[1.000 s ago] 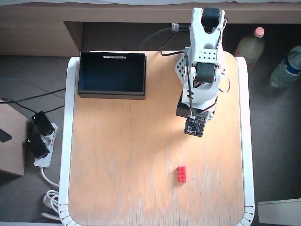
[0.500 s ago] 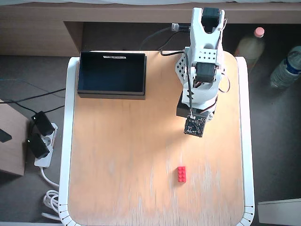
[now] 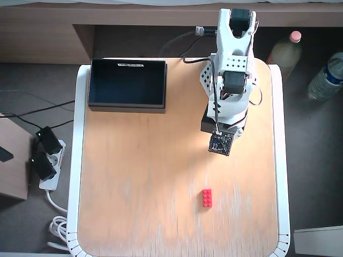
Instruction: Grasp a lego block and put it in the bin.
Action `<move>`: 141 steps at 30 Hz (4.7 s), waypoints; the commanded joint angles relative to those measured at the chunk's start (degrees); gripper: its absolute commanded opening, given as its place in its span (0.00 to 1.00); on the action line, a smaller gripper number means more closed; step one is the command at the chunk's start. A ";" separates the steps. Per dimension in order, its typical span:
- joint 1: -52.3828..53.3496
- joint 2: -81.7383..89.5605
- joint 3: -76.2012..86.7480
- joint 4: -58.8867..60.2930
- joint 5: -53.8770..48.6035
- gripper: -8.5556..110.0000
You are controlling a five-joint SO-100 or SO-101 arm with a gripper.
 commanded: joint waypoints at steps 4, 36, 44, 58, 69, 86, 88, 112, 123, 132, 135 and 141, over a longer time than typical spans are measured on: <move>-0.79 5.01 8.88 0.26 7.65 0.07; 7.56 -38.41 -42.45 -8.53 16.17 0.07; 15.12 -57.66 -50.89 -20.04 22.32 0.08; 16.08 -74.53 -51.86 -36.47 23.20 0.13; 12.66 -77.70 -55.11 -40.08 20.65 0.25; 6.68 -85.61 -55.11 -45.35 16.26 0.30; 6.59 -86.13 -55.11 -45.97 16.08 0.30; 7.29 -90.97 -55.11 -50.36 16.70 0.30; 7.73 -92.37 -55.11 -51.15 16.17 0.18; 8.26 -92.55 -55.02 -51.15 15.29 0.08; 8.88 -92.29 -55.02 -51.15 14.94 0.08; 11.25 -87.54 -55.02 -50.89 14.85 0.08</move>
